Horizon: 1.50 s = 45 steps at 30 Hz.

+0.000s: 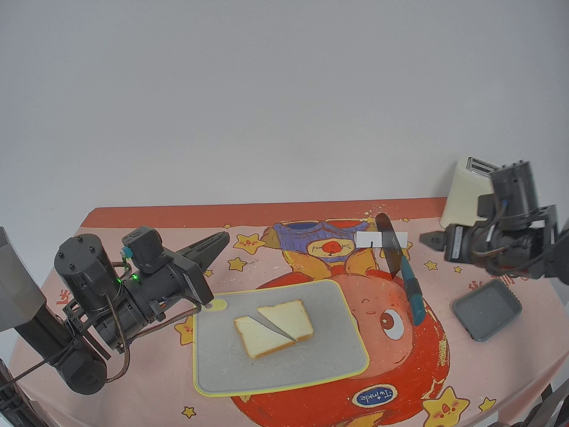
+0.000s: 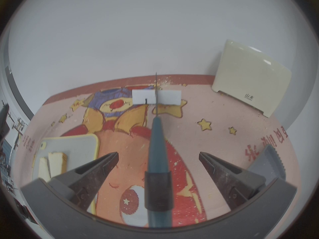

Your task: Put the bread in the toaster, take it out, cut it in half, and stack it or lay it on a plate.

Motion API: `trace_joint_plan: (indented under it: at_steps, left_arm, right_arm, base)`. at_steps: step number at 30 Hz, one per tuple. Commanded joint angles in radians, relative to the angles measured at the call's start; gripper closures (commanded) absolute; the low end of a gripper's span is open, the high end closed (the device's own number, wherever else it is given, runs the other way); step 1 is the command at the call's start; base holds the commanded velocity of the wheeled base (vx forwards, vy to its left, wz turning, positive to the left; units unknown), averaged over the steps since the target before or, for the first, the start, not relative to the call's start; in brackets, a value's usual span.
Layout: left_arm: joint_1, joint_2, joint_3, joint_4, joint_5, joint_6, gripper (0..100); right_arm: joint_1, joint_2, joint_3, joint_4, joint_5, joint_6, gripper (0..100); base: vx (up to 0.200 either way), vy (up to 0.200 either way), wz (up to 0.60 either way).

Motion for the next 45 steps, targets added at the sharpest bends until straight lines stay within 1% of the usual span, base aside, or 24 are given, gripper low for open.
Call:
trace_joint_plan:
  at_steps: [1,2,3,4,5,7,8,10,11,13,15,17,18,19,20,21,22,23,24,27,32,36,39,45]
  left_arm:
    - [-0.003,-0.115,0.018,-0.007,-0.021,-0.035,100]
    - [-0.003,-0.145,0.021,0.011,-0.032,-0.069,100]
    - [-0.010,-0.168,0.030,0.034,-0.032,-0.090,100]
    - [-0.020,-0.188,0.039,0.060,-0.032,-0.106,100]
    - [-0.024,-0.201,0.044,0.082,-0.032,-0.110,100]
    - [-0.030,-0.254,0.058,0.169,-0.035,-0.129,100]
    - [-0.030,-0.276,0.061,0.205,-0.037,-0.146,100]
    - [-0.033,-0.314,0.062,0.252,-0.037,-0.196,100]
    - [-0.033,-0.316,0.062,0.255,-0.037,-0.201,100]
    - [-0.064,-0.342,0.071,0.310,-0.034,-0.296,100]
    - [-0.090,-0.346,0.081,0.326,-0.035,-0.330,100]
    - [-0.127,-0.343,0.099,0.332,-0.035,-0.366,100]
    - [-0.127,-0.343,0.099,0.332,-0.035,-0.366,100]
    - [-0.132,-0.334,0.130,0.333,-0.034,-0.383,100]
    - [-0.132,-0.332,0.141,0.332,-0.035,-0.386,100]
    - [-0.136,-0.331,0.153,0.335,-0.038,-0.388,100]
    - [-0.136,-0.331,0.153,0.335,-0.038,-0.388,100]
    - [-0.152,-0.319,0.151,0.333,-0.035,-0.388,100]
    - [-0.158,-0.308,0.147,0.332,-0.035,-0.388,100]
    - [-0.161,-0.286,0.144,0.329,-0.035,-0.388,100]
    - [-0.211,-0.234,0.151,0.327,-0.023,-0.385,100]
    - [-0.213,-0.237,0.151,0.335,-0.021,-0.391,100]
    - [-0.213,-0.231,0.151,0.335,-0.020,-0.409,100]
    - [-0.214,-0.205,0.151,0.335,-0.020,-0.466,100]
  right_arm:
    - [-0.097,-0.373,0.116,0.009,0.330,-0.027,0]
    - [-0.079,-0.381,0.139,0.007,0.345,-0.027,0]
    - [-0.043,-0.381,0.162,-0.002,0.345,-0.026,0]
    - [-0.014,-0.379,0.173,-0.004,0.345,-0.023,0]
    - [0.001,-0.378,0.177,-0.004,0.345,-0.019,0]
    - [0.047,-0.350,0.176,-0.005,0.349,0.022,0]
    - [0.065,-0.324,0.173,-0.005,0.353,0.043,0]
    - [0.113,-0.266,0.171,-0.025,0.354,0.065,0]
    - [0.118,-0.260,0.171,-0.028,0.354,0.066,0]
    - [0.176,-0.125,0.180,-0.139,0.340,0.074,0]
    - [0.185,-0.057,0.191,-0.237,0.319,0.079,0]
    - [0.190,-0.022,0.214,-0.355,0.284,0.116,0]
    - [0.190,-0.022,0.214,-0.355,0.284,0.116,0]
    - [0.196,-0.028,0.220,-0.406,0.264,0.166,0]
    - [0.196,-0.034,0.222,-0.418,0.257,0.188,0]
    - [0.196,-0.054,0.222,-0.424,0.245,0.226,0]
    - [0.196,-0.054,0.222,-0.424,0.245,0.226,0]
    - [0.194,-0.115,0.219,-0.415,0.239,0.280,0]
    - [0.197,-0.141,0.217,-0.399,0.247,0.298,0]
    - [0.194,-0.121,0.220,-0.376,0.239,0.290,0]
    - [0.200,-0.052,0.251,-0.402,0.245,0.258,0]
    - [0.257,-0.005,0.279,-0.453,0.247,0.258,0]
    - [0.268,0.027,0.292,-0.510,0.242,0.257,0]
    - [0.271,0.079,0.322,-0.642,0.242,0.263,0]
  base:
    - [0.000,0.000,0.00]
    - [0.000,0.000,0.00]
    - [0.000,0.000,0.00]
    - [0.000,0.000,0.00]
    - [0.000,0.000,0.00]
    - [0.000,0.000,0.00]
    - [0.000,0.000,0.00]
    - [0.000,0.000,0.00]
    - [0.000,0.000,0.00]
    - [0.000,0.000,0.00]
    - [0.000,0.000,0.00]
    - [0.000,0.000,0.00]
    - [0.000,0.000,0.00]
    - [0.000,0.000,0.00]
    - [0.000,0.000,0.00]
    - [0.000,0.000,0.00]
    - [0.000,0.000,0.00]
    - [0.000,0.000,0.00]
    - [0.000,0.000,0.00]
    - [0.000,0.000,0.00]
    - [0.000,0.000,0.00]
    - [0.000,0.000,0.00]
    - [0.000,0.000,0.00]
    - [0.000,0.000,0.00]
